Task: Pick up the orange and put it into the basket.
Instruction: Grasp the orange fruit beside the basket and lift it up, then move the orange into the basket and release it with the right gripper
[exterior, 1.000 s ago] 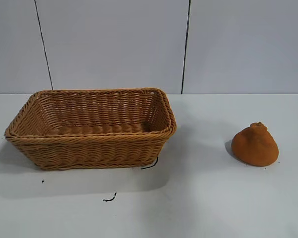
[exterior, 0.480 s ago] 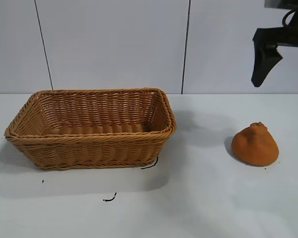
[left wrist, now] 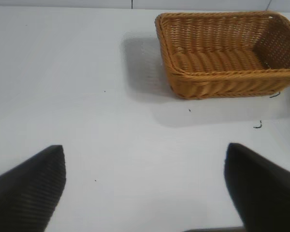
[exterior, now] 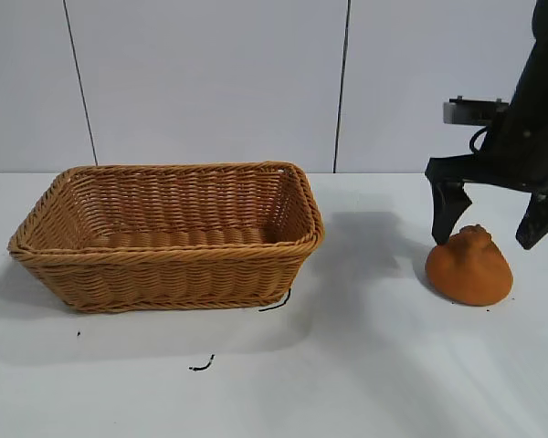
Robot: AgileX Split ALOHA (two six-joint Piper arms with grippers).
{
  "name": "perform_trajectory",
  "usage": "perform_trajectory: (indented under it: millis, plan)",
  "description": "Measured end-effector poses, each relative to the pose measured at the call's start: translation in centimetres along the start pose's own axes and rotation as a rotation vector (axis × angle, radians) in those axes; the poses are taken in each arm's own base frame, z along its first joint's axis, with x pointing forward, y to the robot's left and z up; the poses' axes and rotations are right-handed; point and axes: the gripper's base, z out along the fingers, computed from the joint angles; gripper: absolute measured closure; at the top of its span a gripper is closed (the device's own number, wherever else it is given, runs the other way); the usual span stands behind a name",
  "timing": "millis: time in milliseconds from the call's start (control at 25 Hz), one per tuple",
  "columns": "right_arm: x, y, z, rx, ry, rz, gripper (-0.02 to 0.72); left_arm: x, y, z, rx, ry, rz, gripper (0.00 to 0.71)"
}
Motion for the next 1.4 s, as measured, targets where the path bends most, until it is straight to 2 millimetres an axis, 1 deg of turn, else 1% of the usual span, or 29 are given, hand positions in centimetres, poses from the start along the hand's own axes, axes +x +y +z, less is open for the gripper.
perform_trajectory:
  millis: [80, 200, 280, 320, 440, 560, 680, 760, 840, 1000, 1120, 1280, 1400]
  plan:
    - [-0.2, 0.0, -0.2, -0.001, -0.003, 0.0, 0.188, 0.0, 0.0, 0.0, 0.0, 0.0, 0.0, 0.071]
    - [-0.6, 0.1, -0.9, 0.001, 0.005, -0.008, 0.471, 0.0, 0.0, 0.0, 0.0, 0.0, 0.0, 0.071]
    - [-1.2, 0.3, -2.0, -0.002, 0.018, -0.013, 0.577, 0.0, 0.0, 0.0, 0.0, 0.0, 0.0, 0.071]
    - [-1.5, 0.4, -2.6, -0.004, 0.03, -0.016, 0.601, 0.0, 0.0, 0.0, 0.0, 0.0, 0.0, 0.071]
    - [-2.9, 0.8, -5.2, -0.008, 0.007, -0.029, 0.609, 0.0, 0.0, 0.0, 0.0, 0.0, 0.0, 0.071]
    - [-4.5, 1.3, -9.1, -0.016, -0.081, -0.043, 0.609, 0.0, 0.0, 0.0, 0.0, 0.0, 0.0, 0.071]
    - [-5.8, 1.7, -12.6, -0.023, -0.177, -0.056, 0.609, 0.0, 0.0, 0.0, 0.0, 0.0, 0.0, 0.071]
    - [-6.3, 1.9, -14.3, -0.027, -0.224, -0.062, 0.609, 0.0, 0.0, 0.0, 0.0, 0.0, 0.0, 0.071]
    - [-6.7, 2.1, -15.6, -0.035, -0.269, -0.06, 0.609, 0.0, 0.0, 0.0, 0.0, 0.0, 0.0, 0.071]
    - [-7.0, 2.8, -16.9, -0.053, -0.312, -0.058, 0.609, 0.0, 0.0, 0.0, 0.0, 0.0, 0.0, 0.071]
    - [-6.8, 4.4, -16.8, -0.06, -0.309, -0.09, 0.609, 0.0, 0.0, 0.0, 0.0, 0.0, 0.0, 0.071]
    - [-5.9, 8.8, -16.4, -0.082, -0.294, -0.182, 0.609, 0.0, 0.0, 0.0, 0.0, 0.0, 0.0, 0.071]
    - [-4.6, 13.1, -16.1, -0.105, -0.285, -0.276, 0.609, 0.0, 0.0, 0.0, 0.0, 0.0, 0.0, 0.071]
